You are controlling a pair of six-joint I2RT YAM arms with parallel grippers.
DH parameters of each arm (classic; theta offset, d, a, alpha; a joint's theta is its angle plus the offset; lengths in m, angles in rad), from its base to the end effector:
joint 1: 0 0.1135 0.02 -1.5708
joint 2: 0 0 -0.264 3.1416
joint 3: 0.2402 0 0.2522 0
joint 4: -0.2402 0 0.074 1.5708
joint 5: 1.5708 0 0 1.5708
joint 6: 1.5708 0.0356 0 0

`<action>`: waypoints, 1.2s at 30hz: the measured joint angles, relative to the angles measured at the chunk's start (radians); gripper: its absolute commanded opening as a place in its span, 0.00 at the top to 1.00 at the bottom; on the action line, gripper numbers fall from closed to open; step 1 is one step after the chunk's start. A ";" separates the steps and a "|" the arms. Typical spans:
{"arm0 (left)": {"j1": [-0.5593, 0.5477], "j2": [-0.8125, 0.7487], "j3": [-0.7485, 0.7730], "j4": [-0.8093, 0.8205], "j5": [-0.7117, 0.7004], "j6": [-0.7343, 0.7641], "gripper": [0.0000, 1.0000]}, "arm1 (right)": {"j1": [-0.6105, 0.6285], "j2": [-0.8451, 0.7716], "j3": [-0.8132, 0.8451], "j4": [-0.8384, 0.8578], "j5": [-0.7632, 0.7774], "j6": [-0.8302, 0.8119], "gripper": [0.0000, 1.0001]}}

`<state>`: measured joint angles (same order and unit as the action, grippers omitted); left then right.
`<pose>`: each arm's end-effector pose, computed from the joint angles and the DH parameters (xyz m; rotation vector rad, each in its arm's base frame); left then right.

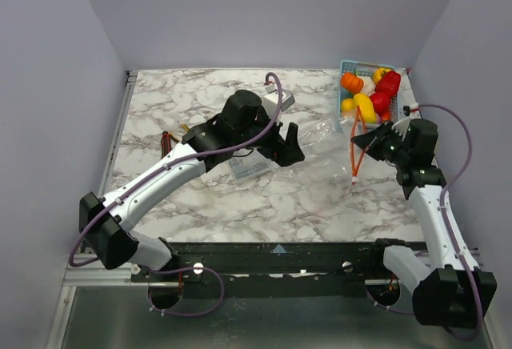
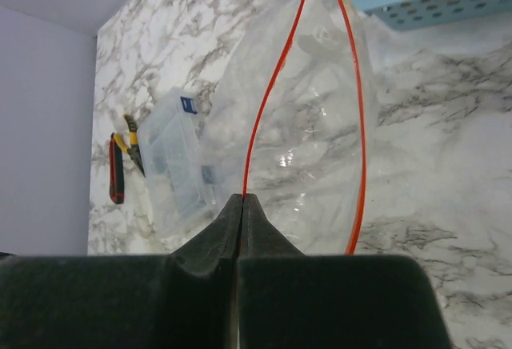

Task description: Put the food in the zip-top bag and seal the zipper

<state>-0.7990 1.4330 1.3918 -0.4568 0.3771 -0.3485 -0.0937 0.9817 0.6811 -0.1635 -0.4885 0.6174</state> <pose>0.2173 -0.2421 0.3737 0.7360 2.0923 -1.0644 0.2199 -0.0039 0.2706 0.4180 2.0327 0.8217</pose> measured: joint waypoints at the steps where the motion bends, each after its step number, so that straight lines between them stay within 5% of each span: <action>1: 0.000 -0.014 -0.011 0.014 0.000 0.000 0.13 | 0.000 -0.015 0.040 -0.048 0.028 -0.012 0.99; 8: 0.000 -0.111 -0.092 0.088 -0.015 -0.004 0.14 | 0.000 -0.076 0.288 -0.274 0.137 -0.085 0.99; 14: 0.012 -0.177 -0.146 0.169 -0.023 -0.031 0.16 | 0.000 -0.091 0.337 -0.340 0.122 -0.099 0.99; 19: 0.072 -0.163 -0.151 0.235 0.032 -0.111 0.22 | 0.026 -0.090 0.208 -0.277 0.070 -0.073 0.99; 23: 0.112 -0.106 -0.156 0.276 0.096 -0.176 0.25 | 0.187 -0.057 0.084 -0.221 0.090 -0.025 0.99; 27: 0.113 -0.045 -0.157 0.284 0.145 -0.222 0.32 | 0.365 -0.018 0.049 -0.148 0.130 0.030 0.99; 36: 0.125 -0.002 -0.158 0.290 0.182 -0.269 0.44 | 0.475 0.014 0.028 0.060 0.197 0.158 0.99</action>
<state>-0.6743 1.4311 1.2335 -0.1665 0.5587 -0.6178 0.3813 0.9958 0.7090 -0.1032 -0.2916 0.7757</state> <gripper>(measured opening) 0.582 0.006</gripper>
